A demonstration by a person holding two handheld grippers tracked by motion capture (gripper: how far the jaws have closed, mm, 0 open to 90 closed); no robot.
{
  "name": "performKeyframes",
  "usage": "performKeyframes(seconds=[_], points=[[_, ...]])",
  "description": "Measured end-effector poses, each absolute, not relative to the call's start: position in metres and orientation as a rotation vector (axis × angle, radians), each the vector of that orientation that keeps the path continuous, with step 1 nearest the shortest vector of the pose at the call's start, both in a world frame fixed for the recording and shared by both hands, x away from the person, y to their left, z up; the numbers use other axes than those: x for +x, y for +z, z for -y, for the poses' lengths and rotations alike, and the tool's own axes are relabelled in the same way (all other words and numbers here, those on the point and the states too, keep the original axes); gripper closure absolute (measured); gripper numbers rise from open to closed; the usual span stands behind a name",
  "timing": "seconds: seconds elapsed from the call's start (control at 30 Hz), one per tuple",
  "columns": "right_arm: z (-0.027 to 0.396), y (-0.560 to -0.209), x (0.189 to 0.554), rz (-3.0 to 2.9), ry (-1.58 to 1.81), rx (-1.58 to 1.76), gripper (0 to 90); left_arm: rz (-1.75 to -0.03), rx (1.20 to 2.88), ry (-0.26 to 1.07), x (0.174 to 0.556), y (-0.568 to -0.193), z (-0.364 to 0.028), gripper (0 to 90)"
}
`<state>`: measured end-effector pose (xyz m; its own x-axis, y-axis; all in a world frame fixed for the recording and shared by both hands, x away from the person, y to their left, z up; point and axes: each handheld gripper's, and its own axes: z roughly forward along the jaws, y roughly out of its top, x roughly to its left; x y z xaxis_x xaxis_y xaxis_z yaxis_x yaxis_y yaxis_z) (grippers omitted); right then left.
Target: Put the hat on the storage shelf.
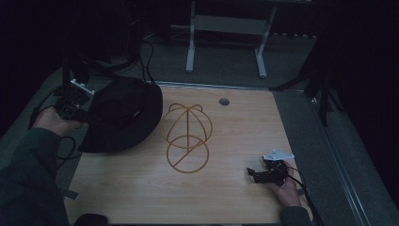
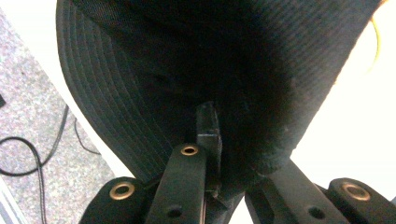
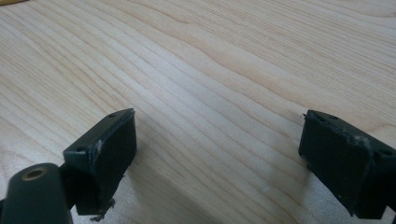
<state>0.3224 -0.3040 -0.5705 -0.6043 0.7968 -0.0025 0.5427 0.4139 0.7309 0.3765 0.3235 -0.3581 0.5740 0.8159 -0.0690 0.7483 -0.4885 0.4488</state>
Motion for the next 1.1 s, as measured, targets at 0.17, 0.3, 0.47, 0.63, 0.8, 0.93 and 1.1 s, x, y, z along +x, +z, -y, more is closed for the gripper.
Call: performKeyframes(seconds=[0.17, 0.3, 0.47, 0.63, 0.8, 0.93, 1.1], points=[[0.304, -0.571, 0.322, -2.324, 1.008, 1.153, 11.1, -1.242, 2.356, 0.203, 0.376, -0.354, -0.326, 88.2], [0.304, -0.571, 0.322, -2.324, 1.008, 1.153, 11.1, -1.227, 2.342, 0.216, 0.375, -0.35, -0.327, 88.2], [0.304, -0.571, 0.322, -2.324, 1.008, 1.153, 11.1, -1.22, 2.308, 0.229, 0.374, -0.344, -0.329, 88.3], [0.304, -0.571, 0.322, -2.323, 1.009, 1.152, 11.1, -1.23, 2.246, 0.233, 0.374, -0.339, -0.333, 88.3], [0.304, -0.571, 0.322, -2.324, 1.008, 1.151, 11.1, -1.222, 2.204, 0.231, 0.374, -0.336, -0.337, 88.3], [0.304, -0.571, 0.322, -2.323, 1.009, 1.152, 11.1, -1.206, 2.195, 0.228, 0.374, -0.336, -0.337, 88.3], [0.304, -0.571, 0.322, -2.324, 1.009, 1.151, 11.1, -1.173, 2.19, 0.227, 0.373, -0.332, -0.335, 88.2]])
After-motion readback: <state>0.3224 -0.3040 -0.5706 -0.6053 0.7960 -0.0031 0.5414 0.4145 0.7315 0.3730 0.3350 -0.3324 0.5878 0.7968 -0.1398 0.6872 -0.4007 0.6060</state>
